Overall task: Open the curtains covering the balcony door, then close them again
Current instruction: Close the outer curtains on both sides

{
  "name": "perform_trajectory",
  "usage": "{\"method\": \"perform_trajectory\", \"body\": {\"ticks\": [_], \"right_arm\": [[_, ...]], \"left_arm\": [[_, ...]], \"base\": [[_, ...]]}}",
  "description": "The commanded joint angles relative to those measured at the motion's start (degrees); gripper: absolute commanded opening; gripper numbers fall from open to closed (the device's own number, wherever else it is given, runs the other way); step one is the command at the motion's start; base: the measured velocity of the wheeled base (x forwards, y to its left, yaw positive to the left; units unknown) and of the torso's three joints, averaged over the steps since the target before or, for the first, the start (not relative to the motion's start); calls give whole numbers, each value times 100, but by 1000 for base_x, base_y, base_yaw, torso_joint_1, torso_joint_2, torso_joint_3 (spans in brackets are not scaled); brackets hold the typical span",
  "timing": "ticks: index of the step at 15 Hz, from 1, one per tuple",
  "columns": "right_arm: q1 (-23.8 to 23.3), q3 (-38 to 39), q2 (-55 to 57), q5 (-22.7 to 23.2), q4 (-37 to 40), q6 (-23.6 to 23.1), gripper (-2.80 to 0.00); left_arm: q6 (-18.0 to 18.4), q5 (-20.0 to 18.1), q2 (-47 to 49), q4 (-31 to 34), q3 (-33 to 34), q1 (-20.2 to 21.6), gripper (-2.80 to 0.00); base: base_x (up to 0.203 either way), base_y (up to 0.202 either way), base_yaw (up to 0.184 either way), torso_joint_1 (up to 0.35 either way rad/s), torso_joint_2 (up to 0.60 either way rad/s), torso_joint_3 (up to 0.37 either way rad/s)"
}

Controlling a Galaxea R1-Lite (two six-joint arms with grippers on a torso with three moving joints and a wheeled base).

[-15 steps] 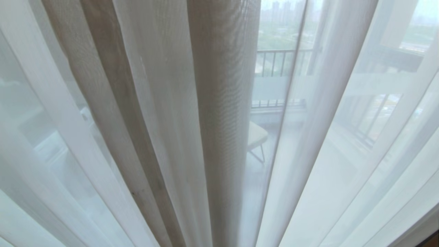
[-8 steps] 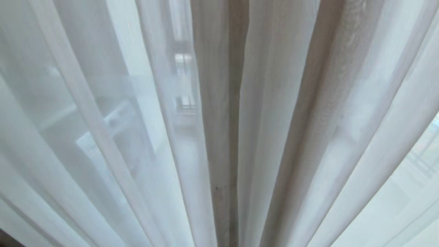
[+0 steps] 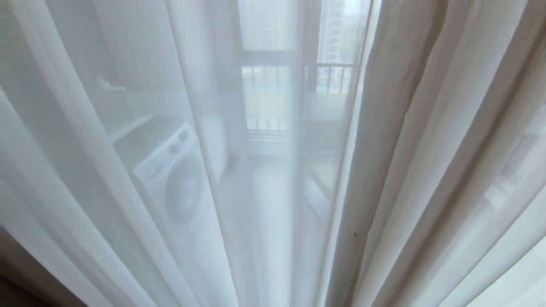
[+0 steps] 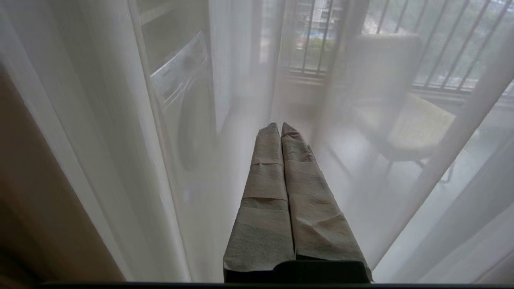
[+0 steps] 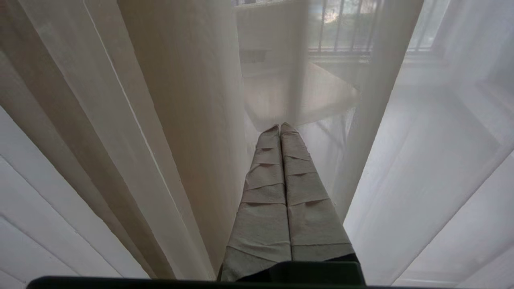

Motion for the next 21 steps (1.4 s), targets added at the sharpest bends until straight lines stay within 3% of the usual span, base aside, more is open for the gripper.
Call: {"method": "perform_trajectory", "body": {"ticks": [1,21], "right_arm": [[0,0,-2,2,0,-4,-280],[0,0,-2,-2,5,0,-280]], "left_arm": [[-6,3,-7,-5,0,2,-280],[-6,3,-7,-5,0,2,-280]], "base": [[0,191,2,-2,2,2],[0,192,-9,3,2,2]]}}
